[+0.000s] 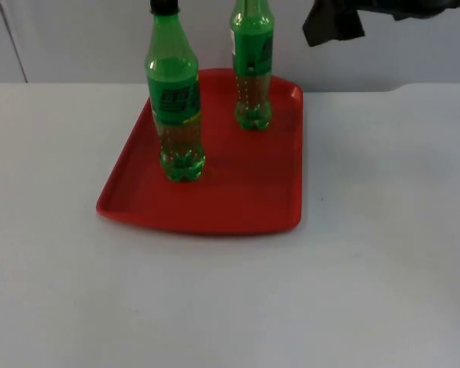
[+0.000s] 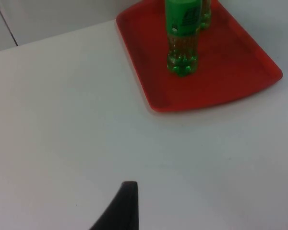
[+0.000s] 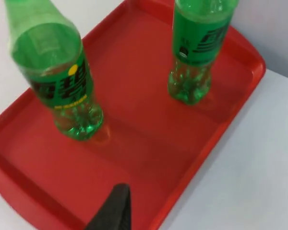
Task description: Place the bottle upright on the tray.
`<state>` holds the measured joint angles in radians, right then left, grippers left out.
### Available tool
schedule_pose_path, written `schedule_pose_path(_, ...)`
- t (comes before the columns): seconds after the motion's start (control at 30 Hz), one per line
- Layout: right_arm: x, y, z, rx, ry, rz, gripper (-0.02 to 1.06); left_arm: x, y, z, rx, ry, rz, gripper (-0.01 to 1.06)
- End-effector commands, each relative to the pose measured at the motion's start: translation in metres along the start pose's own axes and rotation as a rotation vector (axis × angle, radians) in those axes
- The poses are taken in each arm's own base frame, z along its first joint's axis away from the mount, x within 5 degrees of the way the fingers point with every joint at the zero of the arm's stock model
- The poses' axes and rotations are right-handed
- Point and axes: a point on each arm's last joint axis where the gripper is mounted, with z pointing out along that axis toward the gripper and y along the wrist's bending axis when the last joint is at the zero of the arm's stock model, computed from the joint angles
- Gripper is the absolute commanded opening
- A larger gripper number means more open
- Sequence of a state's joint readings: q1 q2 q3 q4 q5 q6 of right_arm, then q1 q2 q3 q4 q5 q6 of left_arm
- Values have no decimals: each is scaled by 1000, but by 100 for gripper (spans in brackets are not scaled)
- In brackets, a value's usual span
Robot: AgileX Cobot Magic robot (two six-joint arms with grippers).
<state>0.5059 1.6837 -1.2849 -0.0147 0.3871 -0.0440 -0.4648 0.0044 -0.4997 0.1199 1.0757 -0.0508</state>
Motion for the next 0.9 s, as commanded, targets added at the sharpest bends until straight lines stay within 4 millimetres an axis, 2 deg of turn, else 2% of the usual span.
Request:
schedule_pose_path(0.0, 1, 2, -18, -2, -36, -13, 105, 1, 0, 1, 4, -1, 4, 105)
schedule_pose_path(0.13, 8, 2, -45, 0, -62, -14, 105, 1, 0, 1, 4, -1, 4, 105)
schedule_pose_path(0.17, 8, 2, -45, 0, -62, -14, 105, 1, 0, 1, 4, -1, 4, 105)
schedule_pose_path(0.47, 18, 2, -91, 1, -113, -7, 105, 1, 0, 1, 4, -1, 4, 105)
schedule_pose_path(0.5, 18, 2, -91, 1, -113, -7, 105, 1, 0, 1, 4, -1, 4, 105)
schedule_pose_path(0.63, 29, 3, -118, -5, -140, -2, 105, 1, 0, 1, 4, -1, 4, 105)
schedule_pose_path(0.67, 29, 3, -118, -5, -140, -2, 105, 1, 0, 1, 4, -1, 4, 105)
schedule_pose_path(0.8, 41, 4, -143, -4, -184, 0, 105, 1, 0, 1, 4, -1, 4, 105)
schedule_pose_path(0.87, 44, 4, -149, -4, -194, 0, 105, 1, 0, 1, 4, -1, 4, 105)
